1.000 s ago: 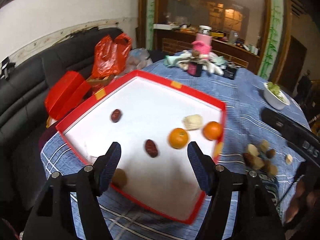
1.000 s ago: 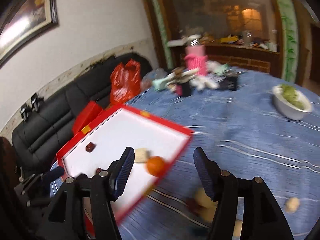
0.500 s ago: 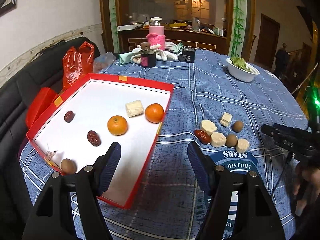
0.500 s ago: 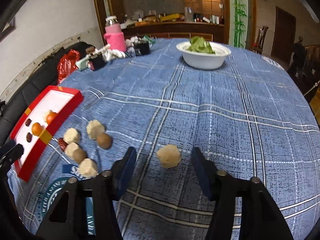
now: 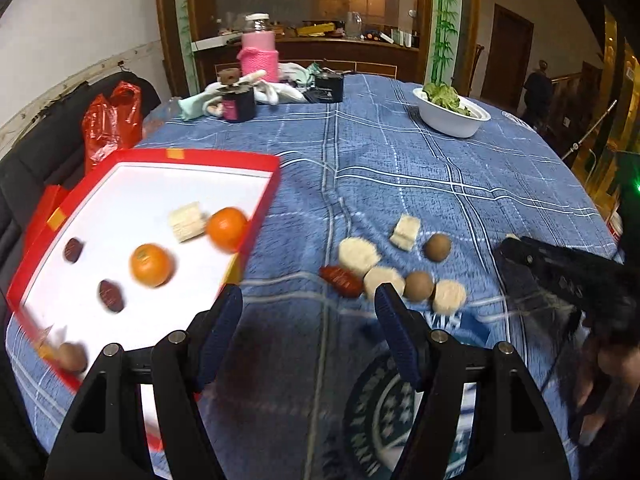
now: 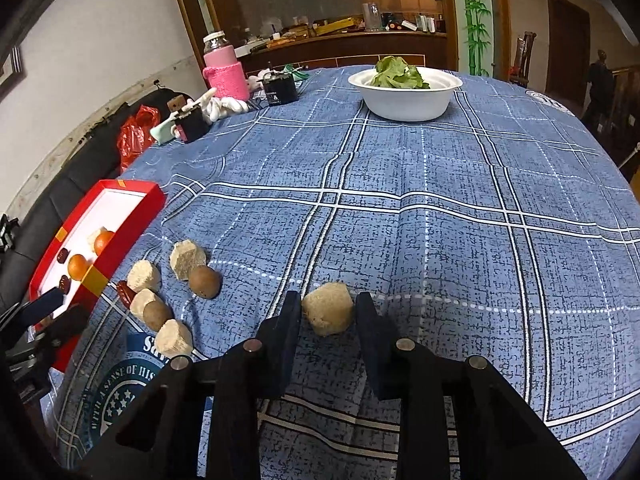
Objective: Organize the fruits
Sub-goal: 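Close the right tool on a beige round pastry ball on the cloth, then close the left tool on a red date while the right tool holds the pastry ball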
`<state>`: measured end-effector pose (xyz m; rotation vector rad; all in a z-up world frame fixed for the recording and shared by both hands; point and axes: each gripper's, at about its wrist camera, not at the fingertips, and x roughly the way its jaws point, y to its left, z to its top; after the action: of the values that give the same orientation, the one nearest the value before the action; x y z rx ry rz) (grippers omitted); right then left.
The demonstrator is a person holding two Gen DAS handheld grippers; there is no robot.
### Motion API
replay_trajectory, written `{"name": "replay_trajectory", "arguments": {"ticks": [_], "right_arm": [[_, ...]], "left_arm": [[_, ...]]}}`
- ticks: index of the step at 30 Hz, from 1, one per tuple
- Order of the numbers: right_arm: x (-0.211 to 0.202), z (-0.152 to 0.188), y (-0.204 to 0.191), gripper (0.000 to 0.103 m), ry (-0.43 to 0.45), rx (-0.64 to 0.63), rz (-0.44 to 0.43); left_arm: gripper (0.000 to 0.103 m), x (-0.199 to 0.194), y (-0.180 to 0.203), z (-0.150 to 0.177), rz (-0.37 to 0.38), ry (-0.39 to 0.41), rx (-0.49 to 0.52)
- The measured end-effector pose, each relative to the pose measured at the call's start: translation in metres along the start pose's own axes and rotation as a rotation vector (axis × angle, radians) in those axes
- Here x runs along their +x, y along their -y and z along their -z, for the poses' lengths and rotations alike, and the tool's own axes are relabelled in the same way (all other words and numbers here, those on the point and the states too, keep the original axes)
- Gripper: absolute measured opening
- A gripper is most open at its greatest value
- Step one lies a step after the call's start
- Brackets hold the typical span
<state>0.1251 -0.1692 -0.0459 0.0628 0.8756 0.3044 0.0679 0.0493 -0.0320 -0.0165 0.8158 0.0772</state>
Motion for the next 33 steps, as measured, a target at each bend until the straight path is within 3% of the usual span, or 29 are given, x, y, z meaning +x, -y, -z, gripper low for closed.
{"name": "replay_trajectory", "arguments": {"ticks": [2, 4, 5, 6, 12, 15, 18, 22, 24, 33], "right_arm": [[-0.002, 0.0, 0.001, 0.029, 0.005, -0.003, -0.006], [-0.003, 0.0, 0.001, 0.029, 0.01, -0.002, -0.013], [-0.004, 0.0, 0.001, 0.029, 0.011, -0.003, -0.015], [-0.004, 0.0, 0.001, 0.029, 0.012, -0.003, -0.017], [-0.005, 0.001, 0.002, 0.029, 0.015, -0.001, -0.025], [-0.008, 0.001, 0.0, 0.029, 0.022, -0.009, -0.028], [-0.009, 0.001, 0.0, 0.029, 0.027, -0.011, -0.031], [-0.01, 0.001, 0.0, 0.029, 0.031, -0.01, -0.033], [-0.01, 0.0, 0.001, 0.029, 0.032, -0.008, -0.035], [-0.012, 0.0, 0.002, 0.029, 0.038, -0.002, -0.047]], "left_arm": [[0.067, 0.009, 0.004, -0.007, 0.009, -0.007, -0.012], [0.053, 0.021, 0.007, -0.009, 0.005, -0.035, -0.016], [0.036, 0.028, 0.008, -0.009, 0.012, -0.064, -0.015], [0.034, 0.035, 0.008, -0.008, 0.023, -0.095, -0.015], [0.034, 0.034, 0.007, -0.005, 0.047, -0.073, -0.017], [0.04, 0.037, 0.002, -0.009, 0.07, -0.078, -0.031], [0.039, 0.037, 0.008, -0.009, 0.049, -0.08, -0.011], [0.033, 0.034, 0.012, -0.006, 0.061, -0.073, 0.02], [0.02, 0.035, 0.01, -0.007, 0.104, -0.082, 0.011], [0.012, 0.025, 0.014, -0.002, 0.146, -0.061, 0.067]]}}
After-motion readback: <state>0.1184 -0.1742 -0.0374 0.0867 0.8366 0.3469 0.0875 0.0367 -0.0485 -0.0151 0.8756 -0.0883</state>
